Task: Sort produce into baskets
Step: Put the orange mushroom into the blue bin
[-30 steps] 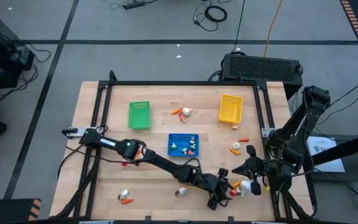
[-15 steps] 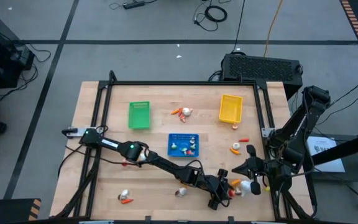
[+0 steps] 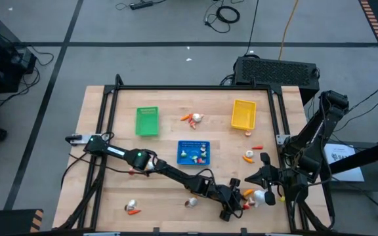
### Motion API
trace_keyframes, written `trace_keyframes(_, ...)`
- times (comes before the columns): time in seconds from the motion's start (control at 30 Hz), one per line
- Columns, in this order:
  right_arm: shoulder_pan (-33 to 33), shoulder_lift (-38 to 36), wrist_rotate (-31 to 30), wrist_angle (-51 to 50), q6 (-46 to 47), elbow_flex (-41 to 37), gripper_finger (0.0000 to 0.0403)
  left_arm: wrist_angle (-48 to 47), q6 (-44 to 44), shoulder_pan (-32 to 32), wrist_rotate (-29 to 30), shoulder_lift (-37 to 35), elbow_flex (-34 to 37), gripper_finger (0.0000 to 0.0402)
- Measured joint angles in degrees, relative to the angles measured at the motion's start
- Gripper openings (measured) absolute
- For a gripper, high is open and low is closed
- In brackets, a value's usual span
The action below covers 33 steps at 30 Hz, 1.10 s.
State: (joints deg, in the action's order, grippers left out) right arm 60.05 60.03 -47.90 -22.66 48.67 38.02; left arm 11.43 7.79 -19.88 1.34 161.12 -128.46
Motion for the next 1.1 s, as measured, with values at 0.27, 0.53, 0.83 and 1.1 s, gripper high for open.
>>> trace_keyframes(0.27,0.0,0.0,0.0,0.0,0.0,0.0,0.0000,0.0,0.0,0.0,0.0,0.0,0.0,0.0175)
trace_keyframes(0.53,0.0,0.0,0.0,0.0,0.0,0.0,0.0000,0.0,-0.2,-0.1,0.0,0.0,0.0,0.0139)
trace_keyframes(0.83,0.0,0.0,0.0,0.0,0.1,0.0,0.0000,0.0,-0.2,0.0,-1.2,0.0,0.1,0.0066)
trace_keyframes(1.1,0.0,0.0,0.0,0.1,0.1,0.0,0.0000,0.0,-0.1,0.0,-1.2,0.0,0.1,0.0005)
